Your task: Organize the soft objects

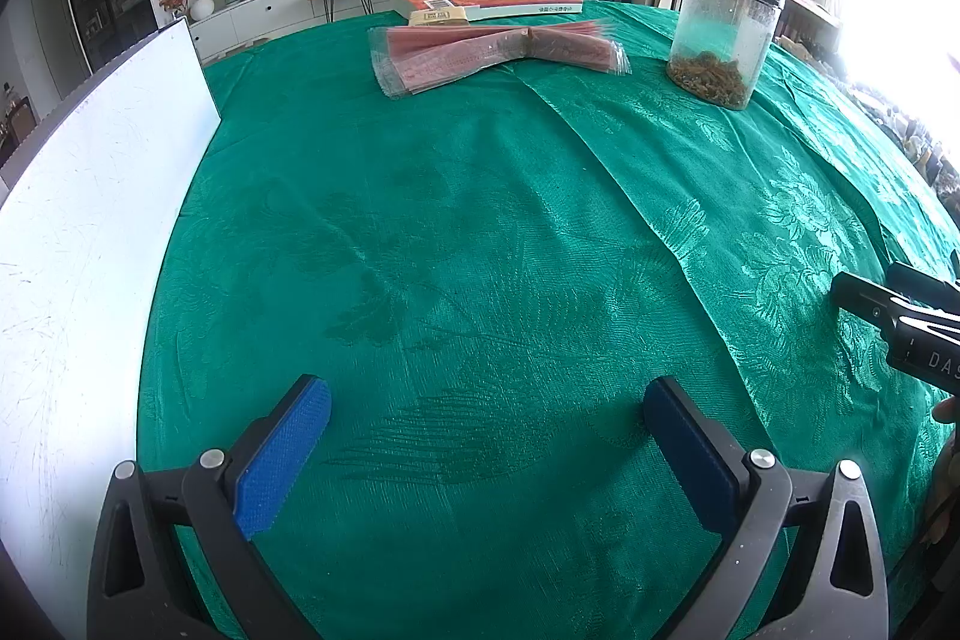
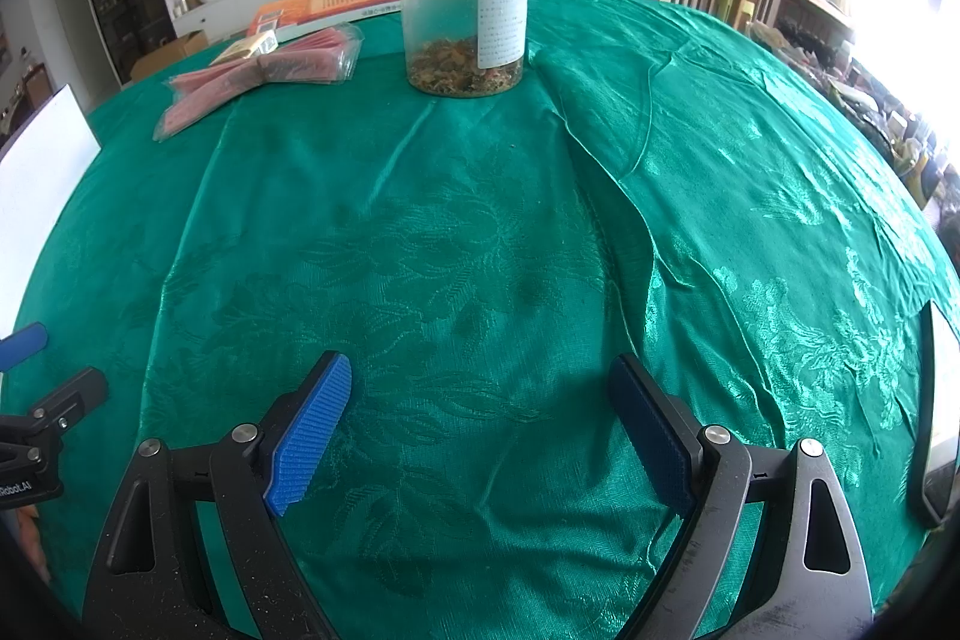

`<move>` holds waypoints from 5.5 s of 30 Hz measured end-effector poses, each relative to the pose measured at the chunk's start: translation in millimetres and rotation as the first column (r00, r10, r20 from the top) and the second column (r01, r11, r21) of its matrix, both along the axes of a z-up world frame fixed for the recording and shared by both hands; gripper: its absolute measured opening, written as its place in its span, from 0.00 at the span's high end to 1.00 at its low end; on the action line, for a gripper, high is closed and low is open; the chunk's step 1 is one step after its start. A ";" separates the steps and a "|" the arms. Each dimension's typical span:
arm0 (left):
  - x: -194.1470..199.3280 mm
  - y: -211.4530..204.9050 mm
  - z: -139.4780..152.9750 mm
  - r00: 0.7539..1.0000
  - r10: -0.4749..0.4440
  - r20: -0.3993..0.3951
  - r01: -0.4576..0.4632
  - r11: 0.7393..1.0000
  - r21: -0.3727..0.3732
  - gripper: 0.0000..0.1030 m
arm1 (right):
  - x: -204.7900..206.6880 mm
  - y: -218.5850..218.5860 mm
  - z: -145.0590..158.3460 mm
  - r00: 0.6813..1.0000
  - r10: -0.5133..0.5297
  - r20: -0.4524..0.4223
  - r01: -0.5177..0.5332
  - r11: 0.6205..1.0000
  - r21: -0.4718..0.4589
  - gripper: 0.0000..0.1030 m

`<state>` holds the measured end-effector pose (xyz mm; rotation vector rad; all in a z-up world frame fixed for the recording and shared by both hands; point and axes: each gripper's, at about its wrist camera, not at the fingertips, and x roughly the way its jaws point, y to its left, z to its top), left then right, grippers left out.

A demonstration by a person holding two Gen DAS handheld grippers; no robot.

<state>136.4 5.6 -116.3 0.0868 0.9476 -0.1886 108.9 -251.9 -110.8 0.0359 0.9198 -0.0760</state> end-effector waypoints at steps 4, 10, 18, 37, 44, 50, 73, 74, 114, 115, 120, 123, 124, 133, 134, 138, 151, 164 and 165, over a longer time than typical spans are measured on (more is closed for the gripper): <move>-0.1 -0.1 0.2 1.000 0.000 0.000 0.000 1.000 0.000 0.00 | 0.0 0.1 0.0 1.000 0.000 0.000 0.000 1.000 0.000 0.12; -0.1 -0.2 0.0 1.000 0.000 0.000 0.000 1.000 0.001 0.00 | 0.1 0.1 0.0 1.000 0.000 0.000 0.000 1.000 0.000 0.12; 19.0 -1.7 4.8 0.997 0.016 -0.077 -0.017 1.000 -0.006 0.00 | 0.1 0.0 0.1 1.000 0.000 0.000 0.000 1.000 0.001 0.12; 279.5 23.5 58.5 0.969 0.245 0.039 -0.238 0.961 -0.142 0.00 | 0.2 0.7 -0.1 1.000 0.003 -0.003 -0.003 1.000 0.001 0.11; 265.4 -6.7 6.4 0.996 0.082 -0.022 -0.084 0.991 -0.108 0.02 | 2.0 3.5 -1.6 1.000 0.010 -0.008 -0.010 1.000 0.003 0.09; 198.5 -46.2 14.0 0.939 -0.306 -0.159 0.279 0.945 -0.170 0.08 | 1.6 2.7 -2.1 1.000 0.011 -0.007 -0.011 1.000 0.004 0.09; 325.2 -2.0 9.9 0.983 0.099 -0.152 -0.118 0.986 -0.120 0.08 | 0.6 -1.5 -1.2 1.000 0.010 -0.007 -0.010 1.000 0.008 0.09; 329.6 -2.1 2.7 0.981 0.120 -0.154 -0.138 0.984 -0.114 0.08 | 0.7 -1.1 -1.2 1.000 0.010 -0.007 -0.010 1.000 0.008 0.09; -14.8 1.6 -7.6 1.000 0.027 0.001 -0.027 1.000 0.007 0.00 | -12.3 -13.9 0.5 0.996 -0.088 -0.006 0.088 0.996 0.010 0.09; -14.9 1.6 -7.6 1.000 0.027 0.001 -0.027 1.000 0.007 0.00 | -12.1 -13.9 0.4 0.996 -0.088 -0.006 0.088 0.996 0.010 0.09; -15.1 1.6 -7.6 1.000 0.027 0.001 -0.027 1.000 0.007 0.00 | -11.2 -13.5 0.3 0.996 -0.088 -0.007 0.088 0.996 0.010 0.09; -14.9 1.5 -7.5 1.000 0.027 0.001 -0.027 1.000 0.008 0.00 | -11.2 -13.4 0.3 0.996 -0.088 -0.007 0.088 0.996 0.010 0.09; -14.9 1.5 -7.5 1.000 0.027 0.001 -0.027 1.000 0.008 0.00 | -11.3 -13.3 0.3 0.996 -0.088 -0.007 0.088 0.996 0.010 0.09; -15.0 1.6 -7.5 1.000 0.027 0.001 -0.027 1.000 0.007 0.00 | -11.2 -13.0 0.4 0.996 -0.088 -0.007 0.088 0.996 0.009 0.09; -14.9 1.6 -7.5 1.000 0.027 0.001 -0.027 1.000 0.008 0.00 | -11.1 -13.1 0.3 0.996 -0.088 -0.007 0.088 0.996 0.009 0.09; -15.1 1.7 -7.6 1.000 0.027 0.001 -0.027 1.000 0.007 0.00 | -11.0 -13.1 0.3 0.996 -0.088 -0.007 0.088 0.996 0.009 0.09; -15.0 1.7 -7.5 1.000 0.027 0.001 -0.027 1.000 0.008 0.00 | -10.8 -12.9 0.3 0.996 -0.088 -0.007 0.088 0.996 0.009 0.09; -14.9 1.8 -7.5 1.000 0.027 0.001 -0.027 1.000 0.008 0.00 | -10.7 -13.0 0.5 0.996 -0.088 -0.008 0.088 0.996 0.009 0.09; -15.0 1.8 -7.5 1.000 0.027 0.001 -0.027 1.000 0.008 0.00 | -10.8 -12.7 0.5 0.996 -0.088 -0.008 0.088 0.996 0.009 0.09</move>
